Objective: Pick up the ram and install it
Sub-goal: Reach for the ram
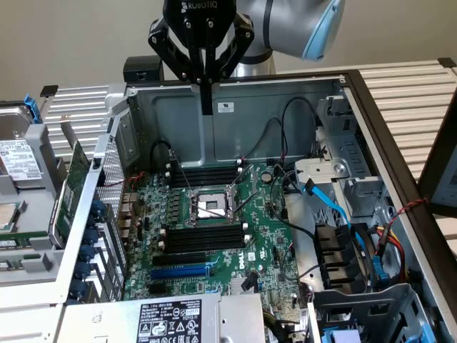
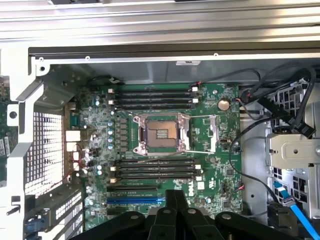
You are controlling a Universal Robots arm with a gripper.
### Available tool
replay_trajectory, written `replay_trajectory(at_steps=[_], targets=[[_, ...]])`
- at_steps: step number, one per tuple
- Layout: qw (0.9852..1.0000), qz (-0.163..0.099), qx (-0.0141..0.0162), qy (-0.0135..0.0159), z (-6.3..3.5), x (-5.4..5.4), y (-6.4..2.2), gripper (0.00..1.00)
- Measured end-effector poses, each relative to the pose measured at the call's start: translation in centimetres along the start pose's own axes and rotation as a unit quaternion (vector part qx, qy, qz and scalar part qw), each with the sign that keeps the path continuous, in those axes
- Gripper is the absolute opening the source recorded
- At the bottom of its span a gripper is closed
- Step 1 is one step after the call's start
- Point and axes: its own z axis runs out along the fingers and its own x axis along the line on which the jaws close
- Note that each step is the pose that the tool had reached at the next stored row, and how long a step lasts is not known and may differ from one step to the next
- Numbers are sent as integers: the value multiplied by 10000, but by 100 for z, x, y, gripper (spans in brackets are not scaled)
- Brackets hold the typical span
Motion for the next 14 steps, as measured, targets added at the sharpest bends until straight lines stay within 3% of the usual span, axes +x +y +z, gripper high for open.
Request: replay_trajectory(at_steps=[6, 14], targets=[[10000, 0, 0, 1, -2, 101, -8, 10], [10000, 0, -1, 1, -8, 368, -26, 10]])
